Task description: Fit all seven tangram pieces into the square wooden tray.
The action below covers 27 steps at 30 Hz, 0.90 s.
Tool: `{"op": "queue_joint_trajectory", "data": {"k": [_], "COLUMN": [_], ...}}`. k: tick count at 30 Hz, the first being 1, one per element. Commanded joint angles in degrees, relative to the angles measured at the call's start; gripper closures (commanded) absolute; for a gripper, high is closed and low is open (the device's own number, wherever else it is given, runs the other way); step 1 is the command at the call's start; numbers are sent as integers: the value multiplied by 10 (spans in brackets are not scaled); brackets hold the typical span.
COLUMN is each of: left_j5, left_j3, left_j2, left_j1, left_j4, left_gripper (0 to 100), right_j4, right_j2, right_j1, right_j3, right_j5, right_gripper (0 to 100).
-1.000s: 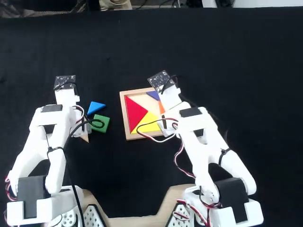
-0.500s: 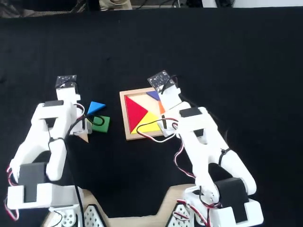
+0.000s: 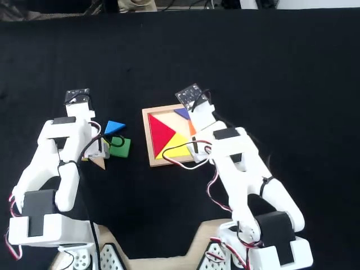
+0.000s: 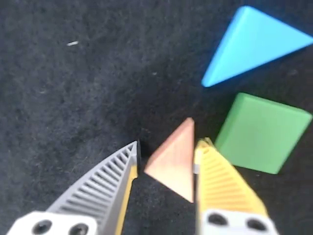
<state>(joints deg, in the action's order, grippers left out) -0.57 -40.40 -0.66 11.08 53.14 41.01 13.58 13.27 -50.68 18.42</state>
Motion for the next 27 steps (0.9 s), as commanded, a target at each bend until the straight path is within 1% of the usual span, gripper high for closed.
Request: {"op": "queue_joint_trajectory", "data": {"k": [1,6,13,15,18,22,27], "left_j5": [-6,-6,-6,-6,-23,-26,-26], "left_j3": [22,22,19,18,27,17,-27], "left_j2": [0,1,-3,-5,-20,-94,-247], "left_j1": [-6,-17,-13,-9,2,5,-3], "left_j4": [0,1,4,7,55,78,121], "left_gripper": [866,873,872,846,786,794,821], "right_j4": [-3,-3,-3,-3,-3,-3,-3], "right_j2": [1,1,1,1,1,1,1], "right_j1": [-9,-9,-9,-9,-9,-9,-10], "right_j3": [33,33,33,33,33,33,33], "right_j5": [0,0,0,0,0,0,1], "right_gripper": [987,987,987,987,987,987,987]}}
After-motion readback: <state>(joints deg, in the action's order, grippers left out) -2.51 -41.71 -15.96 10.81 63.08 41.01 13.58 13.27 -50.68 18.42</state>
